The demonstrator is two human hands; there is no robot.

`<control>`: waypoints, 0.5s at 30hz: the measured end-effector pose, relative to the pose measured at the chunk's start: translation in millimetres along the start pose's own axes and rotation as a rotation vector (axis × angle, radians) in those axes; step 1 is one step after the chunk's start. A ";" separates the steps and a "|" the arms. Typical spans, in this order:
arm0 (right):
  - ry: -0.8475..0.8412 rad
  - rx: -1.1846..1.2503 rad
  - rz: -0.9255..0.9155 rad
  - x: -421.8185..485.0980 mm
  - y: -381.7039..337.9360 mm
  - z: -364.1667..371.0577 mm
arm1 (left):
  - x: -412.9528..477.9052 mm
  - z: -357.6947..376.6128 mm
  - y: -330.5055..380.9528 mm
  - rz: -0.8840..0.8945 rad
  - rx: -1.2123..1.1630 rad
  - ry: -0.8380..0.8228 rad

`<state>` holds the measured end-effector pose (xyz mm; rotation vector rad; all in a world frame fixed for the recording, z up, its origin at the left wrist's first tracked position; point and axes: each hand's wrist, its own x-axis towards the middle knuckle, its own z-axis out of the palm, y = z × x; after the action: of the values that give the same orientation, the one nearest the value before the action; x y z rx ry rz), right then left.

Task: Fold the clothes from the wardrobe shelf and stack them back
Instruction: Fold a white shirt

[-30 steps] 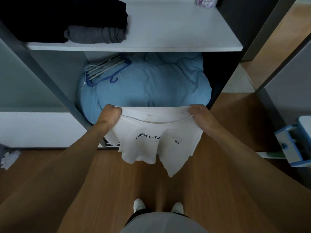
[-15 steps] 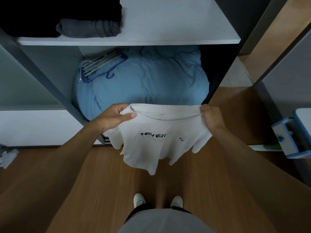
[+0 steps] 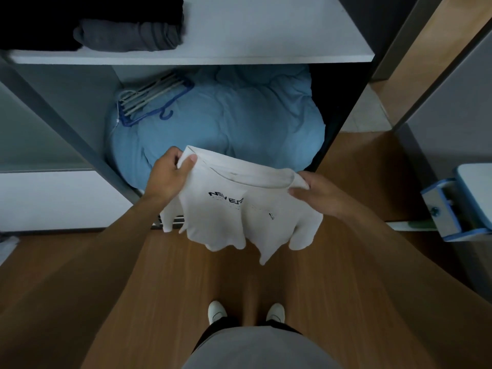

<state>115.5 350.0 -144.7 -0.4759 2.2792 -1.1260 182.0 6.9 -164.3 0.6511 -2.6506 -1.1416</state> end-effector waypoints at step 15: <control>0.507 0.387 0.155 12.2 -12.5 55.2 | -32.0 43.0 39.3 -0.002 -0.257 -0.303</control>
<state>140.6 302.4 -166.0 0.1562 2.3591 -1.7026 183.5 73.3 -165.1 0.4653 -2.6644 -1.6638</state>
